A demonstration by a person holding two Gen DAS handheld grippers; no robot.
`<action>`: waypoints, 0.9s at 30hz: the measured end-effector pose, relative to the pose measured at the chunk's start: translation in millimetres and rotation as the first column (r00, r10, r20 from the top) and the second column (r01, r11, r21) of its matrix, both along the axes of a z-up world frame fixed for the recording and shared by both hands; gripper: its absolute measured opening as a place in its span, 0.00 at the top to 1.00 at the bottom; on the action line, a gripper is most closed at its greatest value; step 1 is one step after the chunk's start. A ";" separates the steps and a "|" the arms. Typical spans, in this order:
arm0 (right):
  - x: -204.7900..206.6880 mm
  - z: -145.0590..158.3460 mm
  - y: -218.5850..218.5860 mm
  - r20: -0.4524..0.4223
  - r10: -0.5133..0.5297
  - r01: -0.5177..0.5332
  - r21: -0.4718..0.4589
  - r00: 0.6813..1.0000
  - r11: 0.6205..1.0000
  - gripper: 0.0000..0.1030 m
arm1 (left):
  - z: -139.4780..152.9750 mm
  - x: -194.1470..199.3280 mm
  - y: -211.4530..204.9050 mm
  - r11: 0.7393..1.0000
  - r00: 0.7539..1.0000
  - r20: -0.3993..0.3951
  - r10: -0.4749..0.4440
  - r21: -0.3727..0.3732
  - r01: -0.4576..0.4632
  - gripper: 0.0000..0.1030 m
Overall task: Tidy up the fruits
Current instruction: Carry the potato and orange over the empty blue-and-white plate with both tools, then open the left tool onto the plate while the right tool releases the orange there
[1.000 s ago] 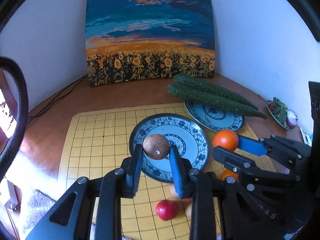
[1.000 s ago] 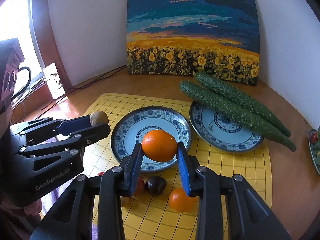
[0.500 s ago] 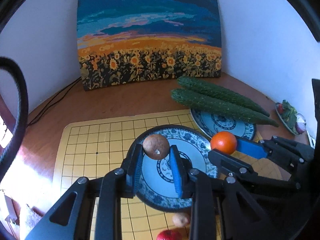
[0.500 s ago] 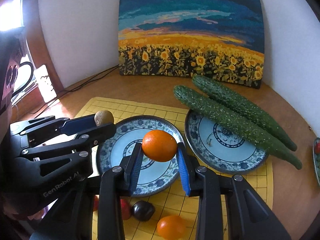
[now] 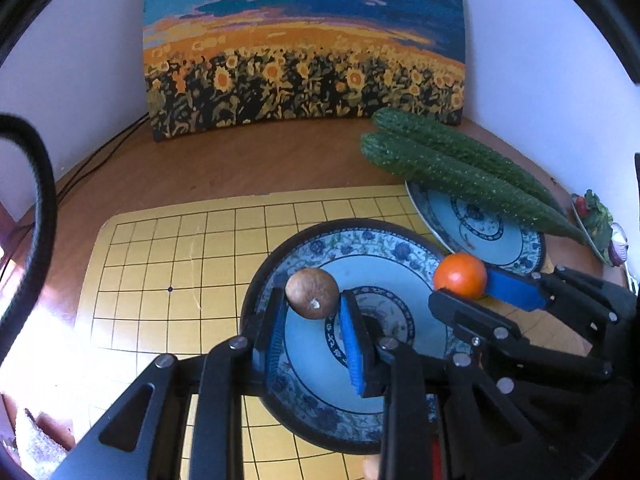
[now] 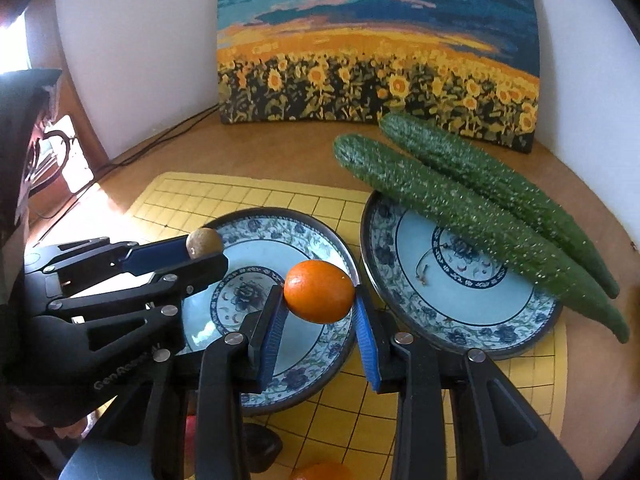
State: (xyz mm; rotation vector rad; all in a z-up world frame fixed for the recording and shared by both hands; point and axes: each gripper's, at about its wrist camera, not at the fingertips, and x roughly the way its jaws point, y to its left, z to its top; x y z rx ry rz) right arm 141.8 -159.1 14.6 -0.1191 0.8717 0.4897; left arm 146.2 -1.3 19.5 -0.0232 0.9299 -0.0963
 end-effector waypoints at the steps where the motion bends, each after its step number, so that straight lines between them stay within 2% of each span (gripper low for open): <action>1: 0.7 -1.0 0.6 -0.003 0.001 -0.001 -0.002 1.000 1.000 0.66 | -1.7 1.0 0.2 1.000 1.000 -0.006 0.000 0.000 0.000 0.73; 14: 3.6 -1.0 1.1 0.007 -0.001 0.001 -0.016 1.000 1.000 0.66 | -7.5 5.9 -2.9 1.000 0.999 -0.032 -0.005 -0.001 0.004 0.72; 20: 5.4 -2.5 -3.2 -0.002 -0.020 0.020 0.001 1.000 1.000 0.58 | -4.4 5.3 0.8 1.000 0.999 -0.036 0.007 -0.002 -0.007 0.65; 27: -0.3 4.9 -6.5 0.008 -0.028 0.028 0.021 1.000 0.999 0.55 | 3.0 -1.6 2.1 1.000 0.999 -0.032 0.002 -0.011 -0.002 0.64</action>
